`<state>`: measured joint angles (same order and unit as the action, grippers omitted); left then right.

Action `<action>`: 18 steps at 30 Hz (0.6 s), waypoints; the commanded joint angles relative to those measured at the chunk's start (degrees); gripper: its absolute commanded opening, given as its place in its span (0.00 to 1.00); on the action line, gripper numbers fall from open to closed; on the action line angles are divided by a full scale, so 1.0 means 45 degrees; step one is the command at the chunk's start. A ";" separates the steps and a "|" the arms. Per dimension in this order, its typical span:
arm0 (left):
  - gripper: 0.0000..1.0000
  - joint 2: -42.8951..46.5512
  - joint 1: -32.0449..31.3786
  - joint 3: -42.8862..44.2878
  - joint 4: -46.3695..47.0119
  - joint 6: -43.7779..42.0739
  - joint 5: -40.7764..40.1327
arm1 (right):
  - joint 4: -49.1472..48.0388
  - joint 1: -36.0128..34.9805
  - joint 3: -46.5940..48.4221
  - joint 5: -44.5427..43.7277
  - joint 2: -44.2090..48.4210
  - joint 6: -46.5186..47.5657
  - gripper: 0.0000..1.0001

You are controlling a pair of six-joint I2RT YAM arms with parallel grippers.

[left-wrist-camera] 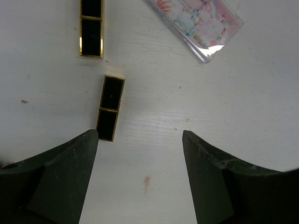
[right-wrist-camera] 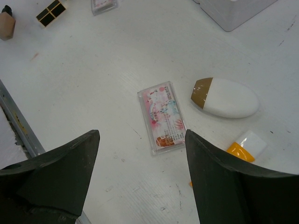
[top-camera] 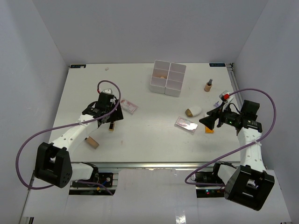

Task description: Organize the makeup

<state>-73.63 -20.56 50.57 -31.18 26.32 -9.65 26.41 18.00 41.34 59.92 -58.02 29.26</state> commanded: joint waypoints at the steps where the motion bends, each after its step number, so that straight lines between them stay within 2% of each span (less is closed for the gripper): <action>1: 0.82 -0.0167 0.0017 0.0269 0.0132 -0.0266 -0.1685 | -0.0421 0.0083 -0.0067 -0.0073 -0.0075 0.0022 0.80; 18: 0.78 -0.1996 0.0017 0.0396 0.0449 -0.0685 -0.1737 | -0.0428 0.0251 -0.0112 0.0076 -0.0043 0.0081 0.80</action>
<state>-81.74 -20.51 50.76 -30.64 23.92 -16.98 26.37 18.64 41.34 59.27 -58.50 29.30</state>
